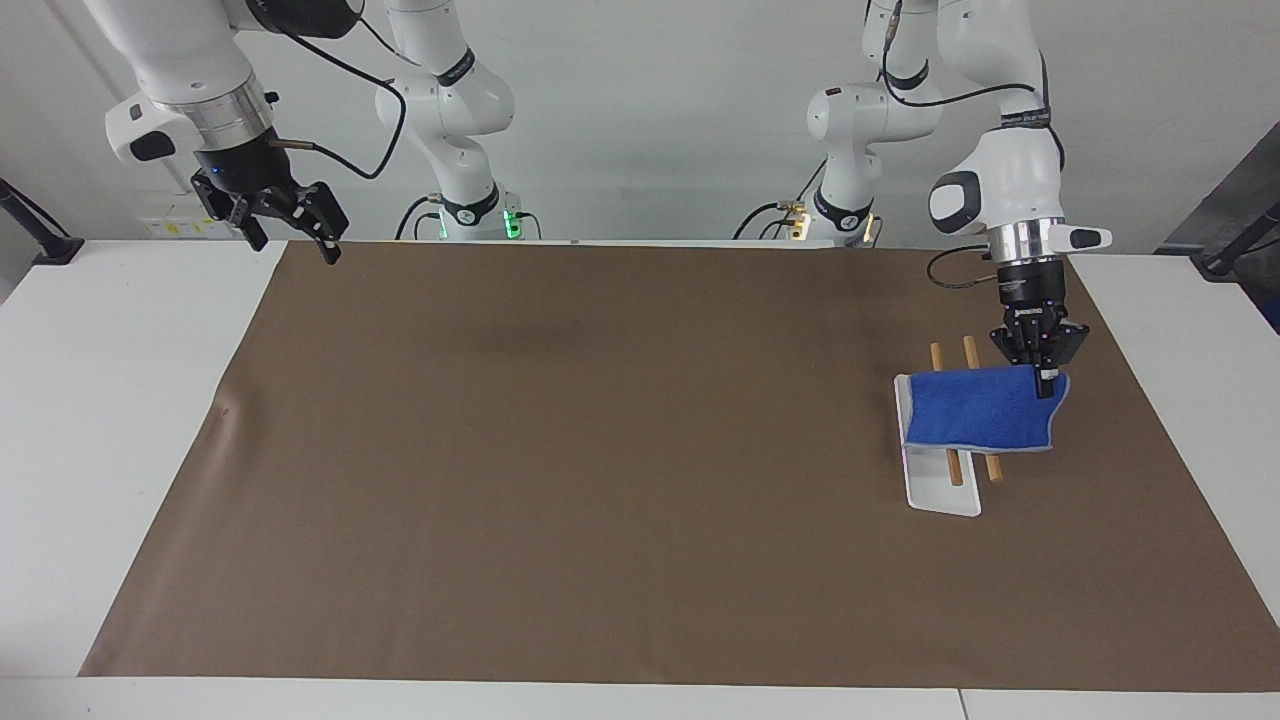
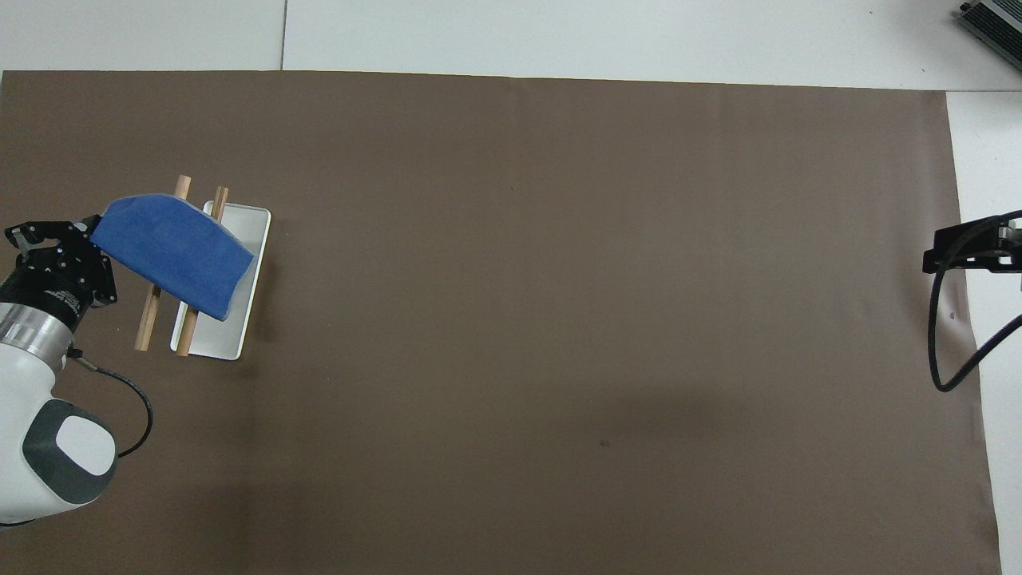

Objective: Right arm passes towel to left arm to hang
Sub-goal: 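Drape the towel over the wooden sticks and open the left gripper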

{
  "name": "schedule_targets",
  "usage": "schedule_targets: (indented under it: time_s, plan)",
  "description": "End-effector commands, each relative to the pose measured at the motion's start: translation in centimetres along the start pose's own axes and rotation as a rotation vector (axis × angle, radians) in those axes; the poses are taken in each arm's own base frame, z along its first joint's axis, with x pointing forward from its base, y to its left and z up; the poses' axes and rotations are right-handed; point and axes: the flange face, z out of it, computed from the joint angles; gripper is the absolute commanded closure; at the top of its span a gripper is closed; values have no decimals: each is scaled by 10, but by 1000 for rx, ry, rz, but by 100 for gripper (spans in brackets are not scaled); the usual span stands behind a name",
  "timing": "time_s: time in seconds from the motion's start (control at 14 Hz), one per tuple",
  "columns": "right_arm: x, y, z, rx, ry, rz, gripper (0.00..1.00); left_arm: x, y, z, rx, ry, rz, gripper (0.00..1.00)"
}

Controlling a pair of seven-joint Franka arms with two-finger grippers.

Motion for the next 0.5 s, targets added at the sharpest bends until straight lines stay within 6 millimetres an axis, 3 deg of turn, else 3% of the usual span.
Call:
schedule_targets:
  time_s: [0.0, 0.43]
  plan:
    - [-9, 7, 1, 8, -13, 18, 0, 6, 0, 2, -3, 10, 11, 100]
    - [-10, 14, 4, 0, -29, 4, 0, 15, -2, 5, 33, 26, -17, 100]
